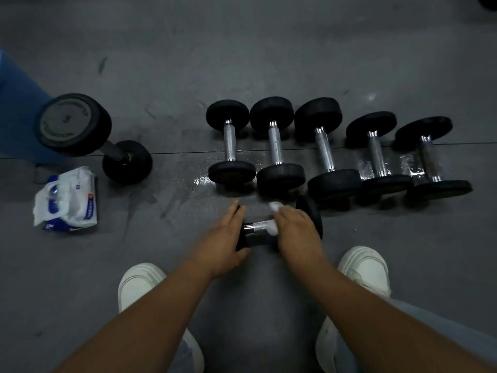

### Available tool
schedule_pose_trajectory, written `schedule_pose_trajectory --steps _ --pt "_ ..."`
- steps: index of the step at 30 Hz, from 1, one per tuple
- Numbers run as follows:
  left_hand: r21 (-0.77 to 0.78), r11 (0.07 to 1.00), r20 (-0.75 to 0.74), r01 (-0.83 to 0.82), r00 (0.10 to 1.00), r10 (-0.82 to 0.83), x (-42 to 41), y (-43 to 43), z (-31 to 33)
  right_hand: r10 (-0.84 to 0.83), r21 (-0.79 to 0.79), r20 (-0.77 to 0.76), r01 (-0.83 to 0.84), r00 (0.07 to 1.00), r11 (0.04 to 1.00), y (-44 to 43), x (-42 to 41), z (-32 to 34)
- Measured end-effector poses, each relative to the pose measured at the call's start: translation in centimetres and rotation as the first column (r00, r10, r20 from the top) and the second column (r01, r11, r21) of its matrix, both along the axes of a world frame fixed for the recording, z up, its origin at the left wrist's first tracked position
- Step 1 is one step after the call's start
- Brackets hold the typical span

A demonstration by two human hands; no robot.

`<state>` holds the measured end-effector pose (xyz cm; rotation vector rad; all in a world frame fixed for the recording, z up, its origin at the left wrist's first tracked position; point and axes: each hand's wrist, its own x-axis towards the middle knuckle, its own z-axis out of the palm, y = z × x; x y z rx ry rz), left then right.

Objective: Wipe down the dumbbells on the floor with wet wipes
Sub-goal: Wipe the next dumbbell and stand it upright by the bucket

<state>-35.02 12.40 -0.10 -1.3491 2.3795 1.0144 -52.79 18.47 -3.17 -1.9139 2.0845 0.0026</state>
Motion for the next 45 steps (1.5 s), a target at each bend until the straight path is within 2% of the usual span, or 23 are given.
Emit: schedule_pose_trajectory --steps 2,5,7,9,10,12,15,16,19,21,22,24,26,29,32,34,36,37,39,41,43,45 --pt "-0.077 0.996 0.077 0.033 0.997 -0.027 -0.4 1.2 -0.1 -0.116 0.033 -0.019 0.116 0.993 0.993 0.9 1.9 -0.2" --pt "-0.144 0.989 0.116 0.035 0.993 -0.018 -0.8 1.5 -0.4 0.005 -0.002 -0.037 -0.005 0.999 1.000 1.7 1.0 -0.6" --pt "-0.148 0.989 0.116 0.021 0.993 -0.004 -0.9 1.0 -0.7 -0.024 -0.014 -0.063 0.023 0.998 1.000 1.7 0.2 -0.5" --pt "-0.142 0.990 0.101 0.006 0.995 0.009 -1.0 0.6 -1.0 -0.111 0.012 0.023 0.111 0.994 0.994 1.7 2.2 -0.2" --pt "-0.139 0.990 0.091 0.001 0.996 0.012 -1.1 0.5 -1.0 -0.076 0.016 0.073 0.075 0.994 0.997 1.7 3.7 -0.1" --pt "-0.123 0.992 0.094 0.001 0.996 0.010 -1.1 0.4 -1.0 -0.005 0.006 0.063 0.005 0.998 1.000 1.7 4.3 -0.3" --pt "-0.102 0.995 0.110 -0.009 0.994 0.020 -1.2 -0.1 -0.9 -0.195 -0.009 -0.024 0.195 0.980 0.981 1.6 1.9 0.1" --pt "-0.101 0.995 0.106 -0.010 0.994 0.021 -1.2 -0.3 -0.8 -0.160 -0.009 -0.042 0.160 0.986 0.987 2.0 2.2 0.2" --pt "-0.087 0.996 0.104 -0.012 0.994 0.021 -1.3 -0.3 -0.5 0.099 -0.059 0.074 -0.094 0.992 0.994 1.7 3.5 -0.2" --pt "-0.086 0.996 0.097 -0.029 0.995 0.037 -1.3 -0.2 -0.5 0.109 -0.046 0.043 -0.107 0.993 0.993 -0.6 1.9 0.3" --pt "-0.085 0.996 0.091 -0.036 0.995 0.044 -1.3 -0.2 -0.5 0.110 -0.001 -0.018 -0.110 0.994 0.994 -1.6 0.9 0.5" --pt "-0.082 0.996 0.095 -0.032 0.995 0.040 -1.4 -0.4 -0.6 0.149 0.204 -0.118 -0.122 0.982 0.971 -3.0 -0.2 0.5" --pt "-0.097 0.995 0.123 -0.004 0.992 0.016 -1.4 -0.7 -0.7 0.165 0.325 -0.120 -0.119 0.979 0.938 -4.2 -0.2 0.3" --pt "-0.124 0.989 0.173 0.078 0.983 -0.056 -1.1 -1.9 -0.2 0.193 0.459 0.000 -0.171 0.981 0.872 -6.1 -0.8 0.7" --pt "-0.027 0.986 0.207 0.162 0.966 -0.153 -0.4 -3.5 0.2 0.209 0.588 0.161 -0.264 0.964 0.764 -5.8 -0.9 0.8" --pt "0.055 0.988 0.197 0.146 0.968 -0.154 0.1 -3.6 0.3 0.211 0.550 0.146 -0.257 0.966 0.794 -5.3 -0.5 0.6" --pt "0.066 0.992 0.147 0.109 0.982 -0.118 0.6 -3.2 0.5 0.208 0.480 0.069 -0.216 0.976 0.850 -4.7 -0.1 0.5" --pt "0.047 0.996 0.109 0.082 0.990 -0.087 0.9 -3.0 0.5 0.189 0.412 0.015 -0.178 0.982 0.893 -4.1 0.2 0.5" --pt "0.006 0.999 0.052 0.031 0.998 -0.031 1.5 -2.6 0.6 0.074 0.156 -0.084 -0.061 0.994 0.986 -2.6 0.9 0.4" --pt "0.002 1.000 0.067 0.027 0.997 -0.027 1.6 -1.9 0.6 -0.052 0.025 -0.120 0.055 0.991 0.998 -1.0 2.0 0.0" --pt "-0.011 1.000 0.106 0.028 0.994 -0.027 1.1 -1.2 0.1 -0.103 0.069 -0.103 0.111 0.989 0.991 -0.2 3.1 -0.5" --pt "-0.048 0.999 0.129 0.018 0.992 -0.012 0.7 -0.9 -0.2 -0.057 0.104 -0.082 0.065 0.995 0.992 -0.2 3.4 -0.6"
